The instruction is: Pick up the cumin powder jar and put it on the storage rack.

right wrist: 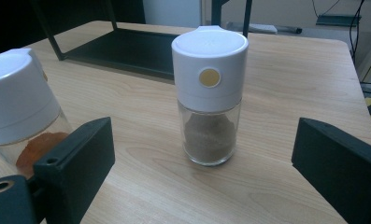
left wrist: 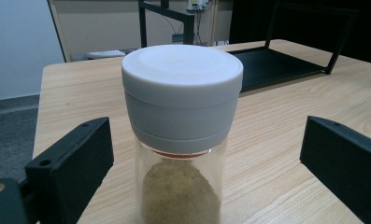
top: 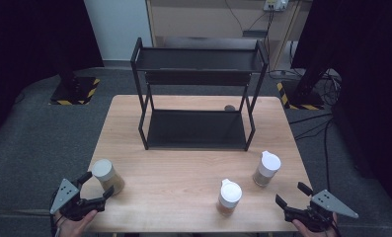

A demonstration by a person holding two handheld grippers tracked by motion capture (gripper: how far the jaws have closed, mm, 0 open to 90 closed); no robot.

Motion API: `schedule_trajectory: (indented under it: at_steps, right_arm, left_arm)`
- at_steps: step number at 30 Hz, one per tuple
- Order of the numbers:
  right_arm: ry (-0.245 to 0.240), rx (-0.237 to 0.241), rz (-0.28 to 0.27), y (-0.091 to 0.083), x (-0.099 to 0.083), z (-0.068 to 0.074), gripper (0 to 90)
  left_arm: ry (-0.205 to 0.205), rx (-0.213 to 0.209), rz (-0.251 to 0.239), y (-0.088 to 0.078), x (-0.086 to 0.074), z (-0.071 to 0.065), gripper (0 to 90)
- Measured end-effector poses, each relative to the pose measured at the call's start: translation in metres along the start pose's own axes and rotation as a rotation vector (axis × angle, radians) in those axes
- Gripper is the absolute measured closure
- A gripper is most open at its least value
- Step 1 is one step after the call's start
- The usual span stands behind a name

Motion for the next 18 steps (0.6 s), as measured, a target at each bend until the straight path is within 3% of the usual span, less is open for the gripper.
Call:
schedule_trajectory:
  at_steps: [7, 10, 18]
  right_arm:
    - [-0.001, 0.004, 0.007, 0.001, 0.0, 0.0, 6.5]
    - [0.0, 0.003, 0.008, 0.001, 0.0, 0.0, 6.6]
    - [-0.003, 0.003, 0.013, 0.001, 0.0, 0.001, 6.8]
  left_arm:
    - [0.021, 0.006, 0.03, -0.006, 0.005, -0.003, 1.4]
    - [0.006, 0.0, 0.03, -0.01, 0.008, -0.002, 1.3]
    - [0.012, -0.012, 0.052, -0.015, 0.022, 0.002, 1.1]
Point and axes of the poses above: each handheld gripper's, and its own axes: y roughly forward along the jaws, x roughly out of its top, z roughly to its left, the point moved 5 cm from there along y, roughly forward along the jaws, and after that the axes turned 8 degrees about -z, right-handed, at the moved point
